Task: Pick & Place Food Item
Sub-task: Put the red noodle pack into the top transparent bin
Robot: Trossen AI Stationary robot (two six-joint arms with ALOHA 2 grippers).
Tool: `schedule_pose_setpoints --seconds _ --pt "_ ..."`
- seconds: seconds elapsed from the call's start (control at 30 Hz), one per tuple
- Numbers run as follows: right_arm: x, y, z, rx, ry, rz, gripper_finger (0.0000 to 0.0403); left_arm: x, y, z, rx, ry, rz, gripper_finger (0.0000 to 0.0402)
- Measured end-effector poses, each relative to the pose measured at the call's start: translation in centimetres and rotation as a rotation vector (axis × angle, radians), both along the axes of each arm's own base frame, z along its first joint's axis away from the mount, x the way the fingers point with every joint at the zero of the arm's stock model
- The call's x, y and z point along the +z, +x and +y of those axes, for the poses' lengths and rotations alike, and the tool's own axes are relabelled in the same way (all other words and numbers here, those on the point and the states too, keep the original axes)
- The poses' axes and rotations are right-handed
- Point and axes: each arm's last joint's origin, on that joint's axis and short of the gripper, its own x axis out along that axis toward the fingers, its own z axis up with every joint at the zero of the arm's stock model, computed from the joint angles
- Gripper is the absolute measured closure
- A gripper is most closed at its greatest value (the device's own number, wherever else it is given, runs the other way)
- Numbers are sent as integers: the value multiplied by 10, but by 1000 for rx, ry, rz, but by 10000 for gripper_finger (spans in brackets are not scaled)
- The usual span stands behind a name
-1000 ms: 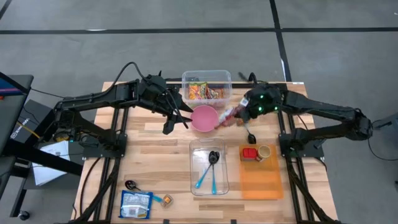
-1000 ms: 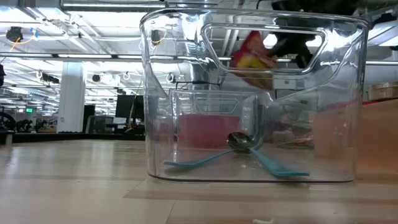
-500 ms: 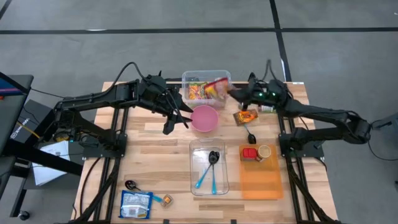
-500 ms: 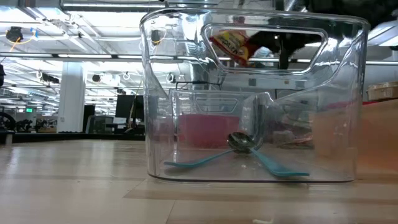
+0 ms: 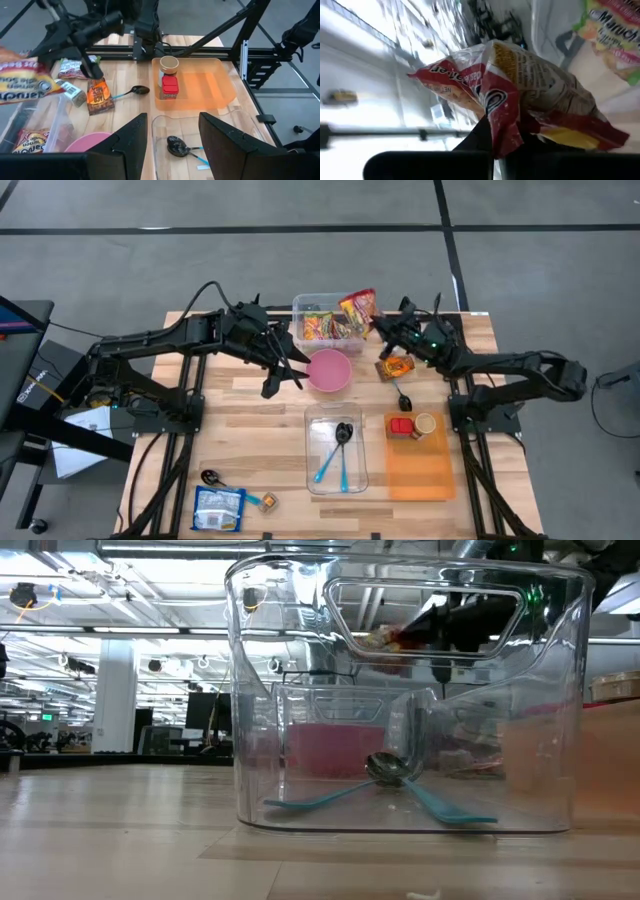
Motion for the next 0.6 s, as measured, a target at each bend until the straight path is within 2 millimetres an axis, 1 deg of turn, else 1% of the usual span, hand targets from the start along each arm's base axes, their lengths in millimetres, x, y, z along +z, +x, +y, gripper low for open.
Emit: schedule_pose_setpoints --seconds 0.07,0.2,0.3,0.47,0.6 --pt "-5 7 1 -37 35 -41 403 0 0 0 1 -3 0 229" --pt "-8 25 4 -92 75 -142 403 0 0 0 13 -24 4 229" --pt "-14 36 3 -136 105 -172 403 -1 0 0 12 -25 8 229" --pt "-26 47 1 -230 159 -197 403 -1 0 0 12 -26 9 229" --pt "-25 56 3 -287 152 -246 403 -1 0 0 15 -31 9 229"
